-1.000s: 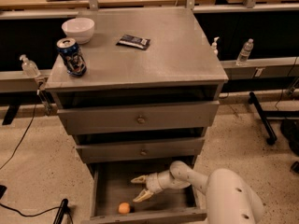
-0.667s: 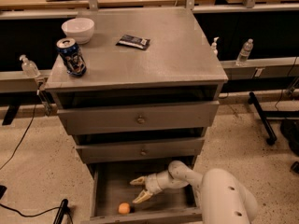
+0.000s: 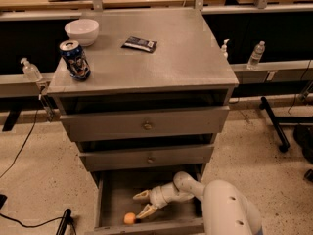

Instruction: Pick orange from bottom drawer and place on counter

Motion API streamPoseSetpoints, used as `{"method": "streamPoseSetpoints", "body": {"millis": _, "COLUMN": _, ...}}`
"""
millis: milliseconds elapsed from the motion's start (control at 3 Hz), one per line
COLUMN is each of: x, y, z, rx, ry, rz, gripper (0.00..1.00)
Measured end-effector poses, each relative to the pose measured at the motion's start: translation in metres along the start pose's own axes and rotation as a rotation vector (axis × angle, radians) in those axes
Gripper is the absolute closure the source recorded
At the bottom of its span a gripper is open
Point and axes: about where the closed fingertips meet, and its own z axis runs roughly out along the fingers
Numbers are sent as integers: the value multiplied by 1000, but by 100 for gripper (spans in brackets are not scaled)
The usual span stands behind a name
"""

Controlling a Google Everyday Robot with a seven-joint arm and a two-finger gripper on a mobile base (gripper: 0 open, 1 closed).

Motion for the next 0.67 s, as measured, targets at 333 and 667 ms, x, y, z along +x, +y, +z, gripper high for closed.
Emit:
{"method": "streamPoseSetpoints", "body": {"millis": 333, "x": 3, "y": 11, "z": 7, "rx": -12, "ry": -6, "rz": 17, "gripper": 40}}
{"method": "streamPoseSetpoints", "body": {"millis": 667, "x": 5, "y": 19, "z": 17, "rx": -33, "ry": -4, "rz": 27, "gripper": 40}}
